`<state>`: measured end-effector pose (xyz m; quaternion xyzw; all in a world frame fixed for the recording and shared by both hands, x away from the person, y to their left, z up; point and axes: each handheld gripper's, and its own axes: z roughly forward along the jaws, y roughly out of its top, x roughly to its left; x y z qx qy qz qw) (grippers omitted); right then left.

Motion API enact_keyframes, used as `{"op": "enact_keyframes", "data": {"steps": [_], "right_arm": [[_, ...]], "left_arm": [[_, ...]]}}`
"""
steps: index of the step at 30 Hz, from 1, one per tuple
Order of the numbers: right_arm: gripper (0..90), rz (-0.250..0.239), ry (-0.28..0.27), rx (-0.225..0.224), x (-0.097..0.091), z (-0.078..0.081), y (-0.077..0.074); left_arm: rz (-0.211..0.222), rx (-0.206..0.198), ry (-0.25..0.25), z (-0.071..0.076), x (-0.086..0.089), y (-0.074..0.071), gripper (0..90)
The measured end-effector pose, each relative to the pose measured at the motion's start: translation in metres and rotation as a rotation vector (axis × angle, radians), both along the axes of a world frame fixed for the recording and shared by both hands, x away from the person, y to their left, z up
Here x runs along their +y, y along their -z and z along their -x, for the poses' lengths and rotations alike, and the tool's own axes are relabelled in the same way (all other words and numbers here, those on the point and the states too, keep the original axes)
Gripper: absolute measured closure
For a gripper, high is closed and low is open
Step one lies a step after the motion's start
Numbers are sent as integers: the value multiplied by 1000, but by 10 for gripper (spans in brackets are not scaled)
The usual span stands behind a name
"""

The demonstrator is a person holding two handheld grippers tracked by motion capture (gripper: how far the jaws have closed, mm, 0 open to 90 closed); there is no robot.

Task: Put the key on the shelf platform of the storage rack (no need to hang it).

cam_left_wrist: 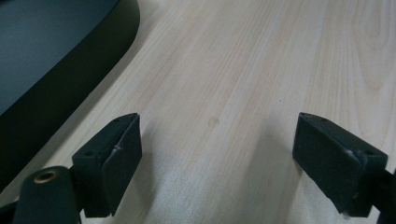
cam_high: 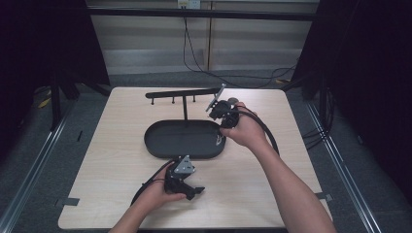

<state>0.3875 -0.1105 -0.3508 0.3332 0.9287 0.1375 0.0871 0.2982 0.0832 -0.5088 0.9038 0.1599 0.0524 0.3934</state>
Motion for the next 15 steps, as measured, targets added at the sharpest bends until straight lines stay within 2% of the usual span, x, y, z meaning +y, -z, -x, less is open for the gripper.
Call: {"op": "enact_keyframes", "data": {"steps": [8, 15], "right_arm": [[895, -22, 14, -1, 0, -7, 0], [894, -16, 9, -2, 7, -12, 0]], "left_arm": [[0, 0, 0, 0, 0, 0, 154], [0, 1, 0, 0, 0, 0, 154]]}}
